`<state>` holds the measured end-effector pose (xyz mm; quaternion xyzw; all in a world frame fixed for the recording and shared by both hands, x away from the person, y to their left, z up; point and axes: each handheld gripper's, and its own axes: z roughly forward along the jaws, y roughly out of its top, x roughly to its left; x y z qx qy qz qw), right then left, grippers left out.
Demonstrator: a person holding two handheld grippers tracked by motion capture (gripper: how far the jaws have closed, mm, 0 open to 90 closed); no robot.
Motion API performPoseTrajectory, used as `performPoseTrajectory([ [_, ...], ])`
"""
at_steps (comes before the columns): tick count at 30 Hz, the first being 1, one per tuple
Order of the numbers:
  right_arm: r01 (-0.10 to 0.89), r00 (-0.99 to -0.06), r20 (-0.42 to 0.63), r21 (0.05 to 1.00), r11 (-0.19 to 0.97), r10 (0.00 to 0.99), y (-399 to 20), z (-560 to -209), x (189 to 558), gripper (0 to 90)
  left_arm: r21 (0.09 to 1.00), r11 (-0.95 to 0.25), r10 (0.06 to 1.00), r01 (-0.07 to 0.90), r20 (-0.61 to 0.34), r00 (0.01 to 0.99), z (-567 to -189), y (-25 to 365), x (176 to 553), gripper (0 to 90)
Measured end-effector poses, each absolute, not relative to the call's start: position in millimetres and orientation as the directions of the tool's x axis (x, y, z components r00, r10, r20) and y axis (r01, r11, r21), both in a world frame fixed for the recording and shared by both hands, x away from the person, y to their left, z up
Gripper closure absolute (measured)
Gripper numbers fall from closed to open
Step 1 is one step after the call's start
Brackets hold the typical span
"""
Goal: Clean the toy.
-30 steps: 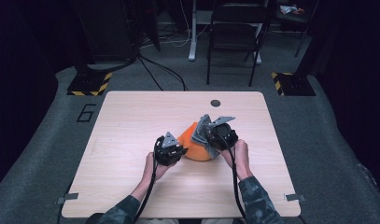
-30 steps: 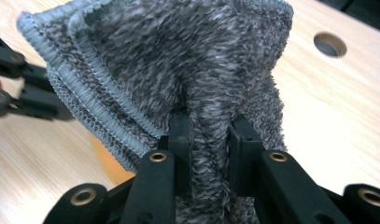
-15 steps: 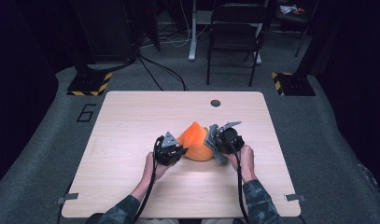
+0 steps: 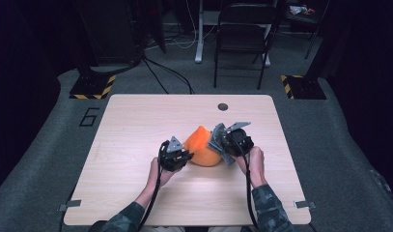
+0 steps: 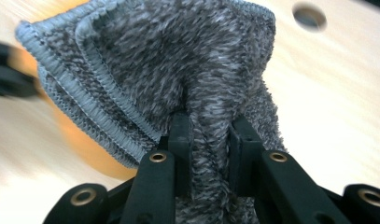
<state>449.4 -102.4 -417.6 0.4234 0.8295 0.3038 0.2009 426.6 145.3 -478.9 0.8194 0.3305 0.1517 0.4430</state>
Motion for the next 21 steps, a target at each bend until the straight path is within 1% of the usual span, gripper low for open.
performPoseTrajectory([
  [5, 0.508, -0.617, -0.095, 0.710, 0.487, 0.782, -83, -399, 444, 74.0, 0.829, -0.388, 0.675, 0.402, -0.041, 0.736, -479, 145, 426, 80.5],
  [9, 0.492, -0.644, -0.114, 0.695, 0.524, 0.756, -71, -401, 447, 73.7, 0.829, -0.388, 0.678, 0.402, -0.039, 0.734, -479, 145, 426, 80.5],
  [12, 0.505, -0.639, -0.105, 0.689, 0.519, 0.762, -71, -406, 449, 73.7, 0.830, -0.384, 0.678, 0.404, -0.044, 0.734, -480, 146, 427, 80.4],
  [21, 0.565, -0.607, -0.069, 0.663, 0.491, 0.792, -90, -419, 450, 73.6, 0.827, -0.389, 0.675, 0.405, -0.043, 0.737, -480, 146, 427, 80.5],
])
